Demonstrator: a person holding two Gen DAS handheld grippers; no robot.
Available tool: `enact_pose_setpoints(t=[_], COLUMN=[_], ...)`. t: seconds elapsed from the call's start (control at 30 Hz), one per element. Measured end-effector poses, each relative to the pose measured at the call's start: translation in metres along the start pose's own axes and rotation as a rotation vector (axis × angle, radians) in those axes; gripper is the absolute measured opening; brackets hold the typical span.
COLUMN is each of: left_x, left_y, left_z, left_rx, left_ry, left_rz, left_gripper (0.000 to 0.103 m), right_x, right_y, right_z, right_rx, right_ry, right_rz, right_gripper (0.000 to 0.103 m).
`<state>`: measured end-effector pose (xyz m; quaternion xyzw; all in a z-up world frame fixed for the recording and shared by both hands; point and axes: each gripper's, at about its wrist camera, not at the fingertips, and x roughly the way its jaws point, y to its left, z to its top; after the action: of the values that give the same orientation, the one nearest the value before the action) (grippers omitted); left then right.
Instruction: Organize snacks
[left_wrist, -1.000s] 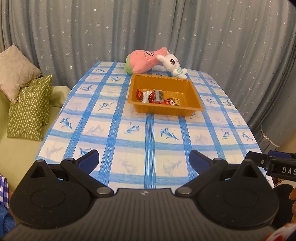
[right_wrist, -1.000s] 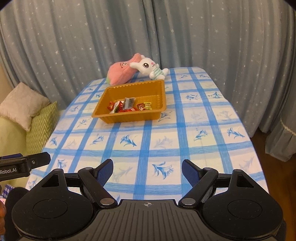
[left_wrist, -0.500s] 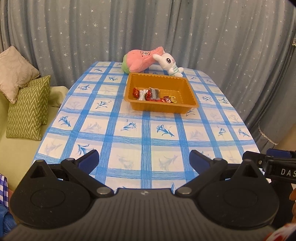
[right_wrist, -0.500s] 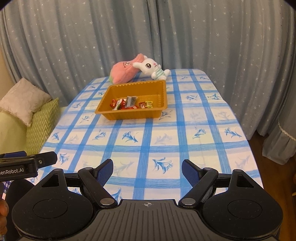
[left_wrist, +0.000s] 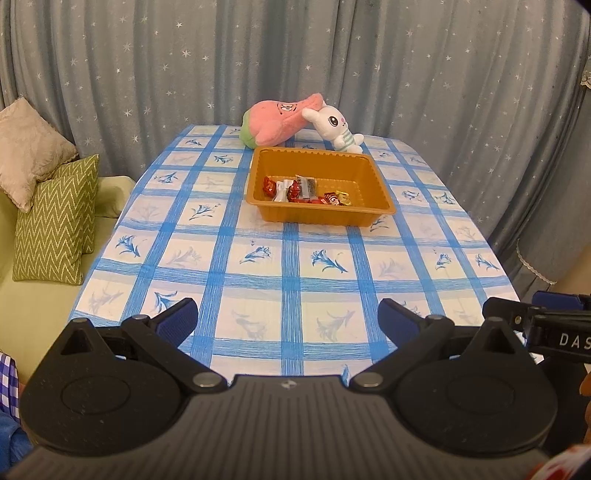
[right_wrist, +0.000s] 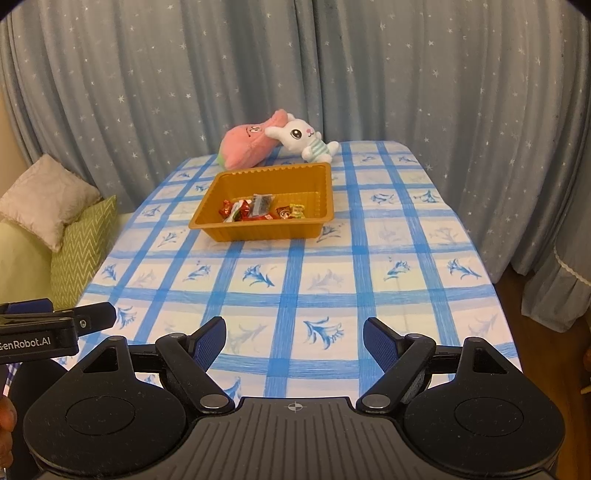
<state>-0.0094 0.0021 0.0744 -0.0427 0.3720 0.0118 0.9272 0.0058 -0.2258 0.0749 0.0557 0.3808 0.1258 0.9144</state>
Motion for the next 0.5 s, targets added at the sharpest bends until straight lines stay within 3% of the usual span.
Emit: enact_pose_setpoints(t=[0.5], left_x=[0.0017], left_y=[-0.0011], left_z=[0.002], left_rx=[0.008], left_ry=[-0.002], left_rz=[0.0], left_gripper=[0.103], right_x=[0.0002], right_y=[-0.0017], right_z=[0.0015], right_rx=[0.002], right_ry=[-0.003], right_rz=[0.0], right_gripper=[0.081])
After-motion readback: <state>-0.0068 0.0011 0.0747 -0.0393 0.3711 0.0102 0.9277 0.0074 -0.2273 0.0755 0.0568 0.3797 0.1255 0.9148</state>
